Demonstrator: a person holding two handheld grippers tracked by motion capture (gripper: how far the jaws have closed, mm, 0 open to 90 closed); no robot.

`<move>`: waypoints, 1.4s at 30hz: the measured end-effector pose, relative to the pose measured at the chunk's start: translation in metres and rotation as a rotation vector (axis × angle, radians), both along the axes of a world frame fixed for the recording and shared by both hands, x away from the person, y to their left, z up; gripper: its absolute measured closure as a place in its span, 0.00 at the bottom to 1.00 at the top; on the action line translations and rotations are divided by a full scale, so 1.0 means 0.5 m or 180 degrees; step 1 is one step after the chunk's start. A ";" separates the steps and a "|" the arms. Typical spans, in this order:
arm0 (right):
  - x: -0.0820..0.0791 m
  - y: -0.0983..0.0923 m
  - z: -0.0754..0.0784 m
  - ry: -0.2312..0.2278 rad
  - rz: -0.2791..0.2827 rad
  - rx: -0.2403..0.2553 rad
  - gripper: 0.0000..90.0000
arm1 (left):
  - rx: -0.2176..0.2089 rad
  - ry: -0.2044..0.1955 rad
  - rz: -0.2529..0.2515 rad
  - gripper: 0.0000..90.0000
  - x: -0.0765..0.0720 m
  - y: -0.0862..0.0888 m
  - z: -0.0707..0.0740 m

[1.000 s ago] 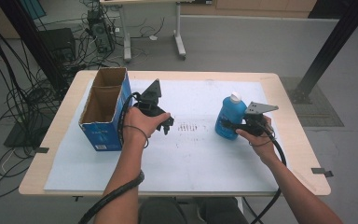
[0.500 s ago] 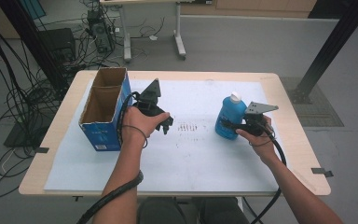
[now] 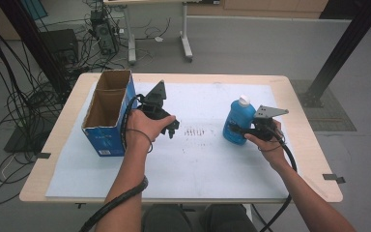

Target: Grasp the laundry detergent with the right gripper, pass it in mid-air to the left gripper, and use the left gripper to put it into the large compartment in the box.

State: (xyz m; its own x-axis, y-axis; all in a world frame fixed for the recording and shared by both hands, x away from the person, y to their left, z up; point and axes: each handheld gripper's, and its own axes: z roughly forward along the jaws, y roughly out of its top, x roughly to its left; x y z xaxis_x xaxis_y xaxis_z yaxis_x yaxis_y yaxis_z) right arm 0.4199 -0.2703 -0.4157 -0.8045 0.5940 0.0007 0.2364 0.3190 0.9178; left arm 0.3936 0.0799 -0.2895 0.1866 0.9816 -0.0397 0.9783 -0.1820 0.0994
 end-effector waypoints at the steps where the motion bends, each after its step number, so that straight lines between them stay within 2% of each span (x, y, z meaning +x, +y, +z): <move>1: 0.000 0.000 0.000 0.0001 -0.0001 0.0000 0.51 | 0.0004 0.0009 -0.0010 0.08 -0.001 0.000 0.000; 6: 0.000 0.000 0.000 0.0003 0.0000 0.0000 0.51 | -0.0014 -0.0049 -0.0014 0.08 -0.003 0.002 0.007; 21: 0.000 0.000 0.000 0.0009 -0.0009 0.0003 0.51 | -0.0001 -0.0034 -0.0040 0.08 -0.001 -0.005 0.008; 24: 0.000 0.000 0.000 0.0009 -0.0007 0.0001 0.51 | 0.0036 -0.0021 -0.0052 0.08 -0.001 -0.007 0.005; 32: 0.000 0.001 0.001 0.0013 -0.0006 -0.0007 0.51 | 0.0018 -0.0001 -0.0091 0.08 -0.002 -0.008 0.002; 42: 0.000 0.000 0.006 0.0094 -0.0017 -0.0001 0.51 | -0.0014 -0.0003 -0.0196 0.08 -0.007 0.000 0.010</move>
